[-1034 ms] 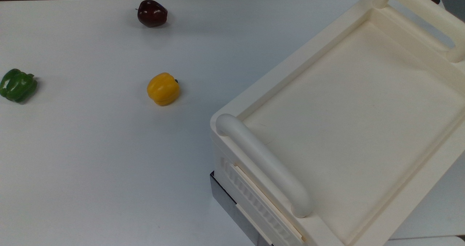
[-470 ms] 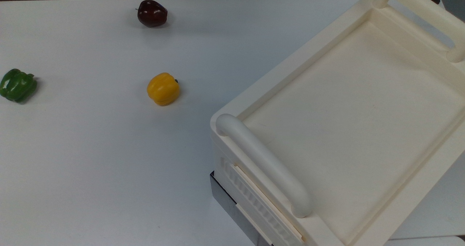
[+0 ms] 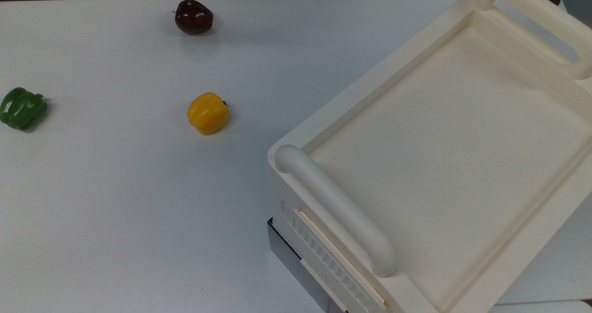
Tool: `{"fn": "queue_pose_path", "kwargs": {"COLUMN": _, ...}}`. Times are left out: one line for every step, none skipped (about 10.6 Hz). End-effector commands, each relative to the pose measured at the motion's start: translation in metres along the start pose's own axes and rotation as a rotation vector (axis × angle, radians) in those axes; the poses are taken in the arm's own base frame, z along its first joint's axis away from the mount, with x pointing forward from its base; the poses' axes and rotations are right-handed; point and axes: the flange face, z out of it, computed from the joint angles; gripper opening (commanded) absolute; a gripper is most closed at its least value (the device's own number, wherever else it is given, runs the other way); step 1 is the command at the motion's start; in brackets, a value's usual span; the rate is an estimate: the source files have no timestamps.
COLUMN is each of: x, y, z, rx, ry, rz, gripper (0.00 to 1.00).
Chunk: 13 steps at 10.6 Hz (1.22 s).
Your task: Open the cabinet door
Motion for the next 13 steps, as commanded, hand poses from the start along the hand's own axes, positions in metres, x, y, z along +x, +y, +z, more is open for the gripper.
{"fn": "queue_pose_path", "kwargs": {"x": 0.0, "y": -0.011, "z": 0.002, "rx": 0.014, "ry": -0.014, "rz": -0.036, "gripper": 1.0}}
{"fn": "queue_pose_path", "kwargs": {"x": 0.001, "y": -0.013, "z": 0.003, "rx": 0.014, "ry": -0.014, "rz": -0.042, "gripper": 1.0}}
{"fn": "queue_pose_path", "kwargs": {"x": 0.005, "y": -0.015, "z": 0.007, "rx": 0.013, "ry": -0.013, "rz": -0.049, "gripper": 1.0}}
{"fn": "queue_pose_path", "kwargs": {"x": 0.014, "y": -0.029, "z": 0.014, "rx": 0.009, "ry": 0.0, "rz": -0.093, "gripper": 1.0}}
{"fn": "queue_pose_path", "kwargs": {"x": 0.021, "y": -0.04, "z": 0.02, "rx": 0.004, "ry": 0.014, "rz": -0.157, "gripper": 1.0}}
{"fn": "queue_pose_path", "kwargs": {"x": 0.026, "y": -0.052, "z": 0.025, "rx": 0.004, "ry": 0.015, "rz": -0.23, "gripper": 1.0}}
{"fn": "queue_pose_path", "kwargs": {"x": 0.029, "y": -0.064, "z": 0.026, "rx": 0.0, "ry": 0.027, "rz": -0.29, "gripper": 1.0}}
{"fn": "queue_pose_path", "kwargs": {"x": 0.033, "y": -0.078, "z": 0.026, "rx": -0.001, "ry": 0.055, "rz": -0.338, "gripper": 1.0}}
{"fn": "queue_pose_path", "kwargs": {"x": 0.038, "y": -0.092, "z": 0.024, "rx": 0.004, "ry": 0.099, "rz": -0.373, "gripper": 1.0}}
{"fn": "queue_pose_path", "kwargs": {"x": 0.041, "y": -0.115, "z": 0.024, "rx": 0.009, "ry": 0.133, "rz": -0.412, "gripper": 1.0}}
{"fn": "queue_pose_path", "kwargs": {"x": 0.044, "y": -0.137, "z": 0.026, "rx": 0.008, "ry": 0.152, "rz": -0.449, "gripper": 1.0}}
{"fn": "queue_pose_path", "kwargs": {"x": 0.044, "y": -0.164, "z": 0.028, "rx": 0.01, "ry": 0.169, "rz": -0.492, "gripper": 1.0}}
{"fn": "queue_pose_path", "kwargs": {"x": 0.043, "y": -0.192, "z": 0.029, "rx": 0.011, "ry": 0.199, "rz": -0.532, "gripper": 1.0}}
